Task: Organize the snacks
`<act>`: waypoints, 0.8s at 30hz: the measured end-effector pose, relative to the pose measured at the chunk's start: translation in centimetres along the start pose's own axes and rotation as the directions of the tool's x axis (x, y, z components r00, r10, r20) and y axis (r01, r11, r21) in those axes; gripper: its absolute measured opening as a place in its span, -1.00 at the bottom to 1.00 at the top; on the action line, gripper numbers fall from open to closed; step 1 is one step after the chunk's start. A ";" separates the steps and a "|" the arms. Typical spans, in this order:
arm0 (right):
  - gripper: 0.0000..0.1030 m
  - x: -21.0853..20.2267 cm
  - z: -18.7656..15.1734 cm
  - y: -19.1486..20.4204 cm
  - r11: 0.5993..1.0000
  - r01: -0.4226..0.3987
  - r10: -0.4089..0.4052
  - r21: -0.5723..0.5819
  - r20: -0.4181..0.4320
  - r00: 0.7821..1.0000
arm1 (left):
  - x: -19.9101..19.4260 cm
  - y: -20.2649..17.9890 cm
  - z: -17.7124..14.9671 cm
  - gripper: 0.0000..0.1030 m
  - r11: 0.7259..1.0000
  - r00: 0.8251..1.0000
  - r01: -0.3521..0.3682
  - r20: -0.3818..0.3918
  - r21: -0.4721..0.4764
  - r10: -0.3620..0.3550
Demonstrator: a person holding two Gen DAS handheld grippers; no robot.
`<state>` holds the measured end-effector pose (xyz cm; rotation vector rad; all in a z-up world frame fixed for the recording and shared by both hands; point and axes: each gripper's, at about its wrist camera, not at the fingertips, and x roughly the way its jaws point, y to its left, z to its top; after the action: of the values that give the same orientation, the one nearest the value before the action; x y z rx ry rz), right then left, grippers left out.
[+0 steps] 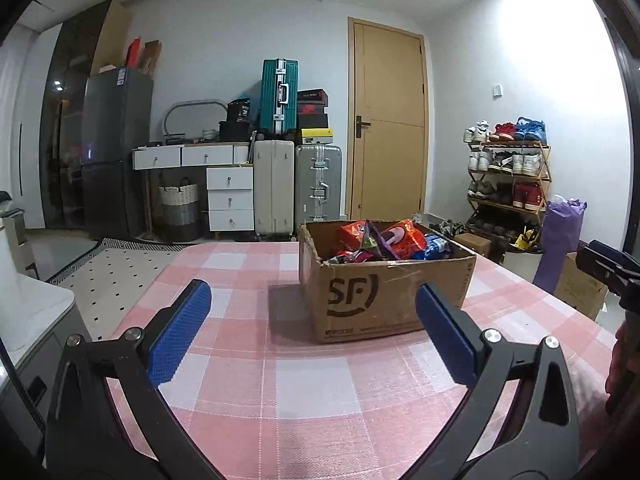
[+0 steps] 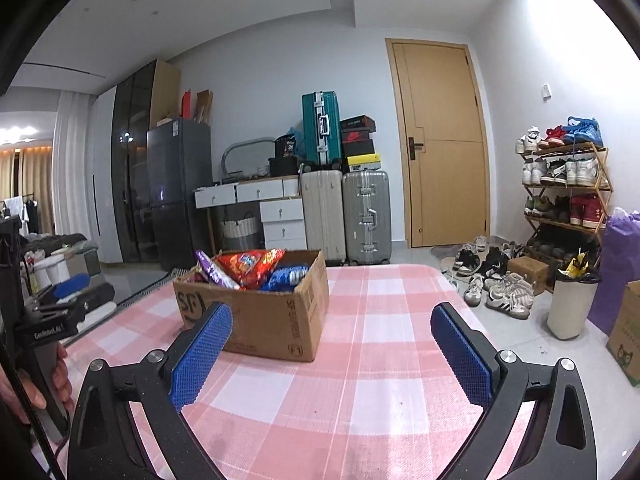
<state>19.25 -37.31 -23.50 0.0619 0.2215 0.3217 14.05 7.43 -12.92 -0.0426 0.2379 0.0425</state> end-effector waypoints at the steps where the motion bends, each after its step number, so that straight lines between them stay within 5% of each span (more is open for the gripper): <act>1: 0.97 0.1 -0.2 0.0 1.000 -0.001 0.001 -0.006 0.000 1.000 | 0.3 0.1 -0.2 0.98 1.000 1.000 -0.008 -0.001 -0.002 0.008; 13: 0.97 2.1 -1.4 0.5 0.999 0.013 -0.015 -0.032 -0.050 0.999 | 4.3 0.6 -1.6 0.98 0.996 0.993 -0.094 -0.074 -0.011 0.093; 24: 0.97 3.2 -1.8 1.2 0.998 0.030 -0.036 -0.063 -0.089 0.995 | 4.6 0.3 -1.3 0.98 0.996 0.994 -0.084 -0.070 0.004 0.084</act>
<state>21.48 -35.08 -25.81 -0.0168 0.3018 0.2986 18.18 7.82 -15.32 -0.0326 0.3100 0.1247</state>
